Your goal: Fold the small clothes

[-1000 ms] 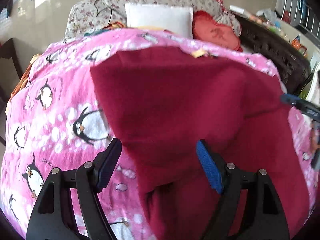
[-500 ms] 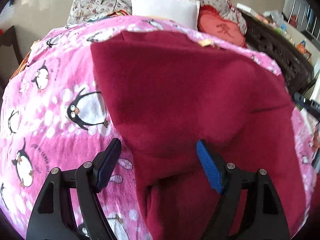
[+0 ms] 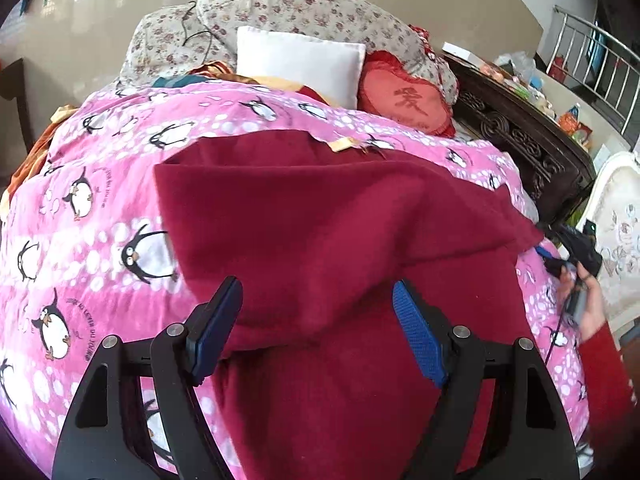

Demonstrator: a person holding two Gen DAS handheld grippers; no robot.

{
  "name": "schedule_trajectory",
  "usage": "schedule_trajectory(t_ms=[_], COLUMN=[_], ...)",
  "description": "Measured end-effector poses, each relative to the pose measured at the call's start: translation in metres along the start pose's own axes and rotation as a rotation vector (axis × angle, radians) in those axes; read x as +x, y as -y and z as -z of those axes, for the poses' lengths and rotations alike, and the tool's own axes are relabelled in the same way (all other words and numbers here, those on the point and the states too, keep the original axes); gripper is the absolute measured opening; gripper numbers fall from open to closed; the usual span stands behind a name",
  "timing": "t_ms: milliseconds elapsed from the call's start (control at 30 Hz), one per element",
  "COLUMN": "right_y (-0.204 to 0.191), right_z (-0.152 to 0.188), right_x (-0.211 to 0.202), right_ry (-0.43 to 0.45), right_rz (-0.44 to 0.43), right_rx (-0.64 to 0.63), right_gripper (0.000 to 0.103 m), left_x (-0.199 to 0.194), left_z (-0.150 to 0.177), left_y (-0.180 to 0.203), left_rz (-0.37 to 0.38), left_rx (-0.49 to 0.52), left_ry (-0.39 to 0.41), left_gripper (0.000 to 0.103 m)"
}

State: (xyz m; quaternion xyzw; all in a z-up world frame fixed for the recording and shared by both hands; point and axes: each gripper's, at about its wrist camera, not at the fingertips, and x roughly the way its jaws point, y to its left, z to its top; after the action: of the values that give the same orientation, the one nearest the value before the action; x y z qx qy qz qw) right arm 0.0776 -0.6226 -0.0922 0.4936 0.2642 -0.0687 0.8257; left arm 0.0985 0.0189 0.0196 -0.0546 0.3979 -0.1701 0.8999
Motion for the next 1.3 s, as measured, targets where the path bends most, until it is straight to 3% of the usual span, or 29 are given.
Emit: schedule_trajectory(t_ms=[33,67,100,133,233,333,433,500,600,700,767,867,1000,1133,1300], right_y=[0.004,0.003,0.0,-0.005,-0.056,-0.151,-0.253,-0.299,-0.335,-0.344,-0.337,-0.325,-0.312,-0.294,-0.266], right_z=[-0.007,-0.013,-0.017,-0.02,-0.019,0.008,0.079,0.137,0.229,0.317,0.347,0.349,0.318,0.275,0.227], right_x=[0.003,0.007,0.006,0.001,-0.033,-0.062,-0.068,-0.054,-0.018,0.037,0.067,0.062,0.034,0.011,-0.002], right_ry=[0.015,0.024,0.034,0.055,0.133,0.124,0.037,-0.055,-0.201,-0.386,-0.498,-0.546,-0.465,-0.395,-0.328], right_rz=[-0.008,0.007,0.031,0.033,-0.086,-0.201,-0.3,-0.35,-0.406,-0.354,-0.302,-0.349,-0.313,-0.282,-0.225], right_rx=[0.009,-0.001,-0.018,-0.038,-0.157,-0.431,-0.733,-0.88,-1.042,-1.162,-1.187,-1.157,-1.153,-1.1,-1.021], right_gripper=[0.034,0.014,0.01,0.009,0.008,0.008,0.008,0.007,0.007,0.011,0.034,0.042,0.043,0.046,0.047], left_x=[0.0,0.0,-0.001,-0.004,-0.019,-0.034,-0.046,-0.052,-0.053,-0.047,-0.04,-0.024,-0.009,-0.003,0.014], left_z=[0.001,0.001,0.001,0.002,0.001,-0.004,-0.007,-0.007,-0.008,-0.009,-0.009,-0.009,-0.007,0.0,0.004], left_y=[0.002,0.004,0.004,0.003,-0.007,-0.026,-0.044,-0.06,-0.073,-0.077,-0.08,-0.083,-0.08,-0.077,-0.052], left_rz=[-0.002,-0.005,-0.009,-0.012,-0.028,-0.036,-0.017,0.023,0.044,0.006,0.015,0.036,0.001,0.056,0.007], left_rx=[0.008,0.016,0.021,0.025,0.024,-0.019,-0.09,-0.166,-0.224,-0.226,-0.231,-0.243,-0.219,-0.227,-0.086], left_ry=[-0.003,-0.006,-0.006,-0.001,0.034,0.074,0.11,0.129,0.145,0.148,0.131,0.09,0.067,0.063,0.026], left_gripper=[0.078,0.078,0.078,0.078,0.078,0.078,0.078,0.078,0.078,0.078,0.078,0.078,0.078,0.078,0.079])
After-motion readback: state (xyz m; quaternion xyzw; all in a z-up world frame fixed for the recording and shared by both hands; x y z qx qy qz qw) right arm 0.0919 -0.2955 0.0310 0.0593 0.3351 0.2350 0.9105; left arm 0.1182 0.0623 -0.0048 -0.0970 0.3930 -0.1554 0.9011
